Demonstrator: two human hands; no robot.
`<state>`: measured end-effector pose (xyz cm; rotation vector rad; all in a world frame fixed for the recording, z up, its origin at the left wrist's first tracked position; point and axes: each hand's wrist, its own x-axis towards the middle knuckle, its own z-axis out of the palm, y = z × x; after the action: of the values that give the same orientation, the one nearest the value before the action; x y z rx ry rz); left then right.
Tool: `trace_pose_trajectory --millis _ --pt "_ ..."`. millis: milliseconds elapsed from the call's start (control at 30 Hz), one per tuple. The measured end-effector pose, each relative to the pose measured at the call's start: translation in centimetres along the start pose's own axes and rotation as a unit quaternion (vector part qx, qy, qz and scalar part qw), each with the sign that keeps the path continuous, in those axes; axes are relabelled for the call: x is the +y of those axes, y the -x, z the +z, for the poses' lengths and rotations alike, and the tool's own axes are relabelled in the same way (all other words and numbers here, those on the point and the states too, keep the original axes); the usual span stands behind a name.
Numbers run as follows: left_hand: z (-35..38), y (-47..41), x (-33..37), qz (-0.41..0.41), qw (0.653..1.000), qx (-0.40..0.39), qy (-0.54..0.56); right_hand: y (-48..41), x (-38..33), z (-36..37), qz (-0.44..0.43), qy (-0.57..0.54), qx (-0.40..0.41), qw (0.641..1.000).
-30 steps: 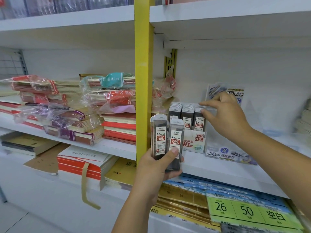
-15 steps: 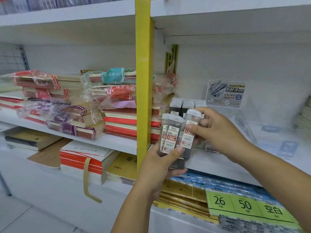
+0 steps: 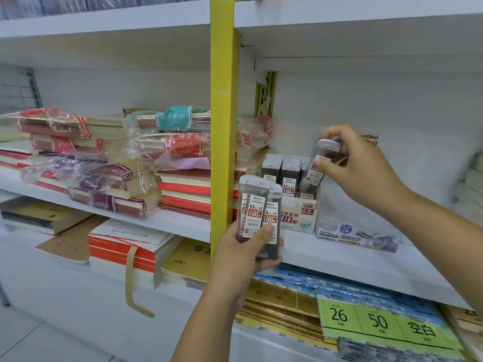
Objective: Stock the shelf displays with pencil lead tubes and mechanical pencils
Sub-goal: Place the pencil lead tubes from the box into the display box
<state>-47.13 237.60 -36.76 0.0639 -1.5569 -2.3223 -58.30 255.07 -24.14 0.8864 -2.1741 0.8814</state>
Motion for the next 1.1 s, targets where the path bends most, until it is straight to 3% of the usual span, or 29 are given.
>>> trace_pose_trajectory --millis 133,333,533,733,867,967,1100 --pt "0.0 0.0 -0.1 0.001 1.0 0.003 -0.002 0.2 1.0 1.2 0.013 0.035 -0.045 0.998" --pt "0.0 -0.1 -0.1 0.005 1.0 0.001 0.001 0.3 2.2 2.7 -0.012 0.099 -0.034 0.994" --pt "0.1 -0.1 -0.1 0.007 1.0 -0.001 0.0 0.4 3.1 3.4 0.025 0.17 -0.052 0.984" --pt "0.2 0.1 0.1 0.002 1.0 -0.002 0.002 1.2 2.4 3.0 0.036 0.161 -0.075 0.983" --pt "0.4 0.3 0.2 0.002 1.0 -0.014 -0.003 3.3 -0.1 1.8 -0.024 0.058 0.026 0.998" --pt "0.6 0.5 0.3 0.009 0.999 -0.031 -0.019 4.9 -2.7 1.6 -0.004 -0.128 -0.051 0.99" --pt "0.9 0.8 0.3 0.004 0.998 -0.058 -0.025 5.7 -4.2 2.6 0.061 -0.226 -0.166 0.958"
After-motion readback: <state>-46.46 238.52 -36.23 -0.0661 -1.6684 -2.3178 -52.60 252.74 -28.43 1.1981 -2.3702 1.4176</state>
